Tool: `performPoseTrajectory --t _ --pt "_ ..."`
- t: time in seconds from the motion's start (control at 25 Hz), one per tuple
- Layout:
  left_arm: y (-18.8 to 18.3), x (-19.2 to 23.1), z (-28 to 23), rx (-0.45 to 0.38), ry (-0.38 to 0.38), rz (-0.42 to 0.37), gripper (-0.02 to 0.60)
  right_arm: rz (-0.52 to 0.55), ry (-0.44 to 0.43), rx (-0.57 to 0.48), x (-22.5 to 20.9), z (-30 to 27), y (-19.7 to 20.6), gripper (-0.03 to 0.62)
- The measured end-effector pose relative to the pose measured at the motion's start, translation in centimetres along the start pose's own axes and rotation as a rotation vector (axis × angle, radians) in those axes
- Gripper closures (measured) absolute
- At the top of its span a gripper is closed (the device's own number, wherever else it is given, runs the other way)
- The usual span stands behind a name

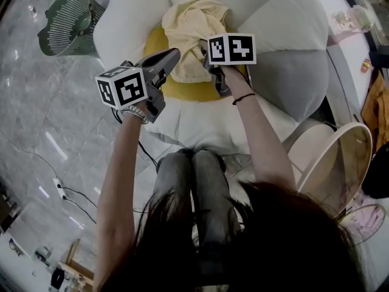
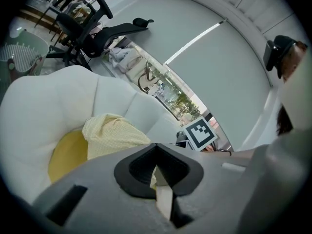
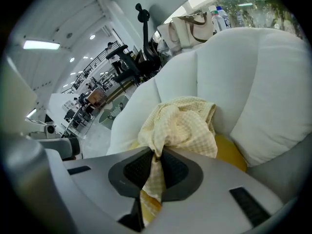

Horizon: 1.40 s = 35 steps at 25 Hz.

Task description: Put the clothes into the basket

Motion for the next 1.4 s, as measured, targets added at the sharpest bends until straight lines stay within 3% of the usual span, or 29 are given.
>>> performPoseTrajectory --t 0.96,1.4 --pt "-5.5 -12.2 4.7 -0.023 0.001 0.017 0.571 -0.002 -0.051 -0.022 6.2 13.7 -4.0 0.554" --pt "-7.3 -19.4 9.1 -0.104 -0.006 0.052 0.571 -0.034 -0.074 -0.049 10.5 22.0 -4.8 0.554"
Point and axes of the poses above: the fingertips, and each gripper's own axes: z backward along the fingers, x to its left, y out of its underside, the point moved 9 cm from there along z, backward along the fingers, and after that the axes turned 1 degree about z, right-handed, at the moved point
